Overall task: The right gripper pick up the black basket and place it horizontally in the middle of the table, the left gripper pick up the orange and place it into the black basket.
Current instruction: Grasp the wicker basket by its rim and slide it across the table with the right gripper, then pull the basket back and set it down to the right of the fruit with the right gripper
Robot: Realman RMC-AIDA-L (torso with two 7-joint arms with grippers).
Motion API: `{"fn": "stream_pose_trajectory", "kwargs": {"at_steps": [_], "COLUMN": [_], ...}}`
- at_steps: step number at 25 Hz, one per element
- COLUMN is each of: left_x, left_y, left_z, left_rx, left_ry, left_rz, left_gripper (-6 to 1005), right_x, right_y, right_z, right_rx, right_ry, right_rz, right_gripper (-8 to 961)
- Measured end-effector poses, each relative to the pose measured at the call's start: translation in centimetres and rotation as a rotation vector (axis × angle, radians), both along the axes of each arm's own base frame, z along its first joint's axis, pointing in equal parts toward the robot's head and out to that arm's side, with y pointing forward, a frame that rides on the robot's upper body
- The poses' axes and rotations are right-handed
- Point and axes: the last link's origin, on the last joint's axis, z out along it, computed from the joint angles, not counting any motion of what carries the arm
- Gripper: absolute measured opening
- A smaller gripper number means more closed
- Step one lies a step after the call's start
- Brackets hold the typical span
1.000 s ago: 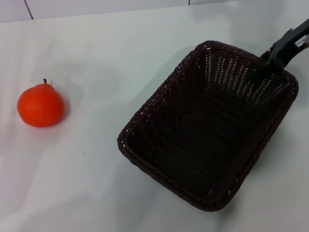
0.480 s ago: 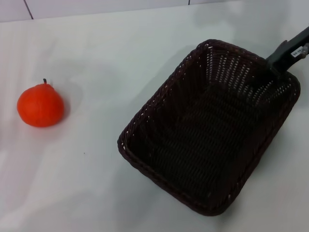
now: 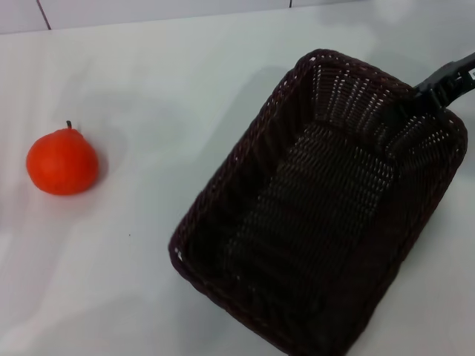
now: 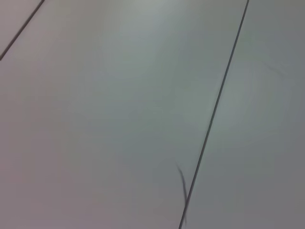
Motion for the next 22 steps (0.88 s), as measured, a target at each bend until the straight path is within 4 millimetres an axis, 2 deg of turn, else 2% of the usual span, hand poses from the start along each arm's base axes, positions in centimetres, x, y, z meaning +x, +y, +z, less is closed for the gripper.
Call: {"fn": "stream_pose_trajectory", "kwargs": {"at_steps": [12, 15, 22], "left_x": [0.4, 0.4, 0.5], "left_y": [0.7, 0.8, 1.1], "left_z": [0.2, 0.2, 0.5], "left_rx": [-0.001, 0.000, 0.003], "left_ry": [0.010, 0.013, 0.021], "left_rz": [-0.018, -0.020, -0.027], "left_gripper": [690, 690, 690], "right_x": [3.2, 3.9, 5.1], "right_y": [-0.5, -0.7, -1.2], "right_z": [1.7, 1.3, -1.0], "right_rx": [0.180, 0.211, 0.259], "right_ry": [0.265, 0.324, 0.399], "right_rz": [-0.270, -0.352, -0.558], "right_gripper": [157, 157, 156]}}
